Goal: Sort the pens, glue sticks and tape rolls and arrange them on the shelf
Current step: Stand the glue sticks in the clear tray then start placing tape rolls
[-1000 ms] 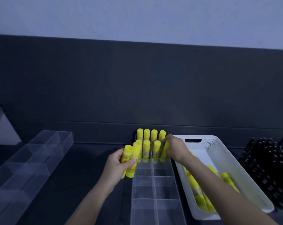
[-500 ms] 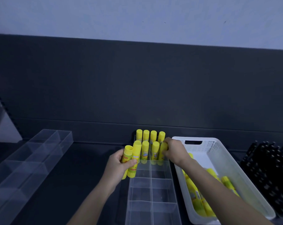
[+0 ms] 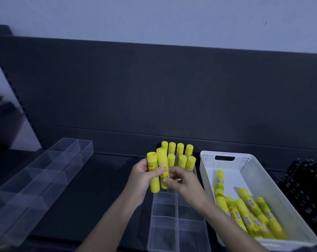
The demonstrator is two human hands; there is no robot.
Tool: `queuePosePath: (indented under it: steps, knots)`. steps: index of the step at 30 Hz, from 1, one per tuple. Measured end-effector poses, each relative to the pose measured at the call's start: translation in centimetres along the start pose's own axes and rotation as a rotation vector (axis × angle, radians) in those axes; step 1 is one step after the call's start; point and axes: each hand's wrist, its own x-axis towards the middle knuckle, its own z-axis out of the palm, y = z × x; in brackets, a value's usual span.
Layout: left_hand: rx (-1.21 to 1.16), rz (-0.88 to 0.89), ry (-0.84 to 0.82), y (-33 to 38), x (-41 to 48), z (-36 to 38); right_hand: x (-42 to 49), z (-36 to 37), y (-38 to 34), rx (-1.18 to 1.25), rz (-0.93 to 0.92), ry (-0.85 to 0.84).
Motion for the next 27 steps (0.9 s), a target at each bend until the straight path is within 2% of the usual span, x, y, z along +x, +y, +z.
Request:
queuePosePath:
  steps: [4, 7, 10, 18, 27]
  knots:
    - [0.084, 0.017, 0.024, 0.0, -0.6, -0.7, 0.3, 0.2, 0.4, 0.062, 0.052, 0.014]
    - [0.168, 0.001, 0.096, 0.0, -1.1, -2.3, 0.8, -0.4, 1.1, 0.072, 0.108, 0.102]
    - [0.212, -0.031, 0.099, -0.4, -1.6, -3.6, 1.8, -0.6, 0.9, -0.067, 0.140, 0.154]
    - [0.266, -0.195, 0.103, -1.5, -1.7, -5.2, 3.8, 2.0, 2.2, -0.497, 0.160, 0.040]
    - [0.418, -0.047, 0.023, -1.1, -2.3, -5.6, 4.0, 2.9, 1.9, -0.773, 0.189, -0.032]
